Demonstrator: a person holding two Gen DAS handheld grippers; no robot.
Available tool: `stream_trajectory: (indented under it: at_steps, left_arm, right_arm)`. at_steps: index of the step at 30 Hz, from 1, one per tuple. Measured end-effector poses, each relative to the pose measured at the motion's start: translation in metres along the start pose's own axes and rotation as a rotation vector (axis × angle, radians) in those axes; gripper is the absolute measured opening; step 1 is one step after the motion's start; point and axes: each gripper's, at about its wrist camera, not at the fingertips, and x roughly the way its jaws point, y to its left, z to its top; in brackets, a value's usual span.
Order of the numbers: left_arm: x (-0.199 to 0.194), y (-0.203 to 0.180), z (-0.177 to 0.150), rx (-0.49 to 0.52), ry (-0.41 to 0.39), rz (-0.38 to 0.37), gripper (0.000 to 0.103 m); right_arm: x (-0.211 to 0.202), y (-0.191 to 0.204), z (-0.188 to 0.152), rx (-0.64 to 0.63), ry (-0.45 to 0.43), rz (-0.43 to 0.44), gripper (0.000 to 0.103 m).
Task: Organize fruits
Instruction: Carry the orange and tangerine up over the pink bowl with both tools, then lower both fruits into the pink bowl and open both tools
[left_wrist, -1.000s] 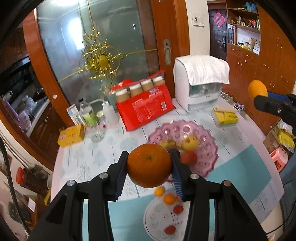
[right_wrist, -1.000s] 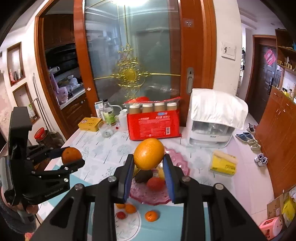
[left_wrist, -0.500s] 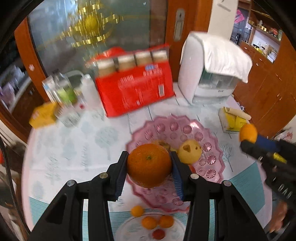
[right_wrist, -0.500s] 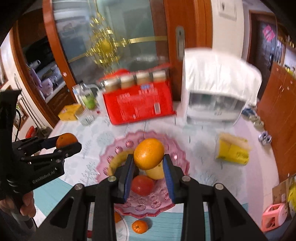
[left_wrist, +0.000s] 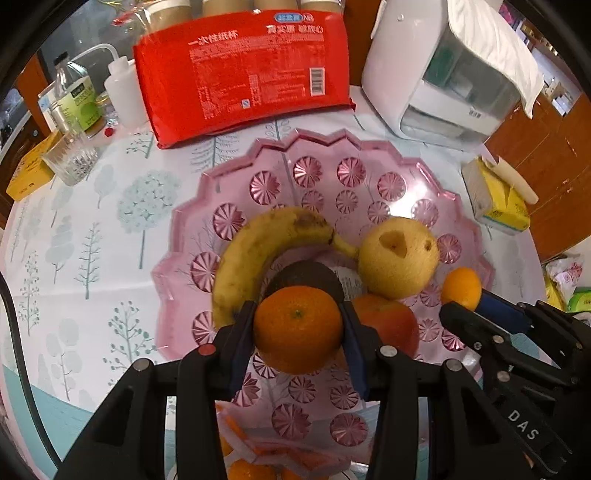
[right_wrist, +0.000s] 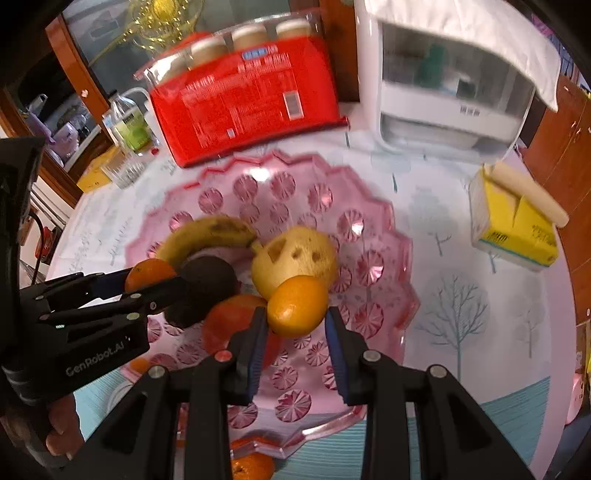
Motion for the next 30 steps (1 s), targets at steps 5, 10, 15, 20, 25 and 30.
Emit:
stream_trajectory:
  at_steps: [5, 10, 15, 20, 25, 30]
  left_arm:
    - [-0.001, -0.004, -0.001, 0.022, -0.021, 0.013, 0.043]
    - [-0.004, -0.004, -0.004, 0.026, -0.029, 0.021, 0.044]
    - [-0.01, -0.001, -0.006, 0.0, -0.044, 0.01, 0.069]
    - [-0.02, 0.0, -0.008, -0.011, -0.063, 0.003, 0.083]
    - [-0.026, 0.002, -0.012, -0.024, -0.051, -0.002, 0.087]
    - [-0.039, 0.004, -0.018, -0.027, -0.066, -0.003, 0.093]
  right_arm:
    - [0.012, -0.001, -0.004, 0.001, 0.018, -0.006, 0.033]
    - [0.018, 0.002, -0.007, -0.012, 0.026, -0.013, 0.033]
    - [0.016, 0.004, -0.008, -0.023, 0.02, -0.015, 0.033]
    - [0.01, 0.005, -0.009, -0.02, 0.018, 0.014, 0.048]
    - [-0.002, 0.01, -0.012, -0.016, -0.008, 0.023, 0.058]
    - [-0.011, 0.013, -0.016, -0.004, -0.016, 0.035, 0.058]
